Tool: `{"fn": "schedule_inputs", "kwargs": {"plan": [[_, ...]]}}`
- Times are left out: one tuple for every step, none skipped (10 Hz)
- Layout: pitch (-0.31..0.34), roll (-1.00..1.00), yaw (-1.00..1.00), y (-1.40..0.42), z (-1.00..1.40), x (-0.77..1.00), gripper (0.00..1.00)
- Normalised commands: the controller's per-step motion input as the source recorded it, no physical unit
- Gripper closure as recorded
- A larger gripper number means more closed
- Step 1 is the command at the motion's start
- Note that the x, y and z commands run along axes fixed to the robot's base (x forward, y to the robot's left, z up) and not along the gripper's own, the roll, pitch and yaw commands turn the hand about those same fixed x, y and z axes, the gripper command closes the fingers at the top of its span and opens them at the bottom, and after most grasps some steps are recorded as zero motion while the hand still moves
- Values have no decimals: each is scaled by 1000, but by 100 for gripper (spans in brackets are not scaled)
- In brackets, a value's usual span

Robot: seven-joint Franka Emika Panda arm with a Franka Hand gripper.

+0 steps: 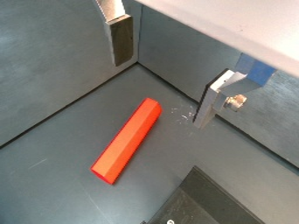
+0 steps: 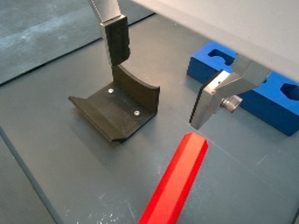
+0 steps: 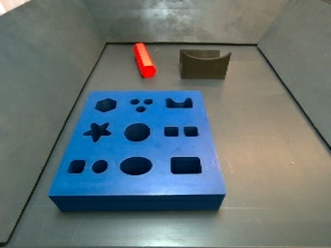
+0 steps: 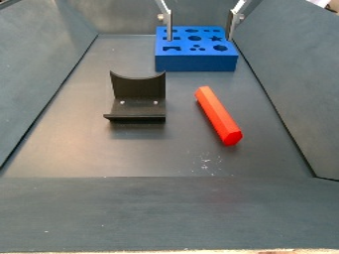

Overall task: Pick up the hexagon object. Move up. Place the hexagon object on the fixture. Regrasp the hexagon object. Move to above the board. Insert the hexagon object.
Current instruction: Pick up the hexagon object.

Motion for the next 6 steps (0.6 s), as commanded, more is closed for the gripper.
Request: {"fn": "schedule_inputs", "kwargs": {"plan": [[-286, 124, 0, 63, -689, -631, 0], [-216, 160, 0, 0, -711, -983, 0], [-201, 149, 203, 71, -863, -769, 0], [-176, 101, 251, 17, -911, -786, 0], [-120, 80, 323, 60, -1000, -563, 0], [-187, 31, 686, 380, -903, -297, 0]]}}
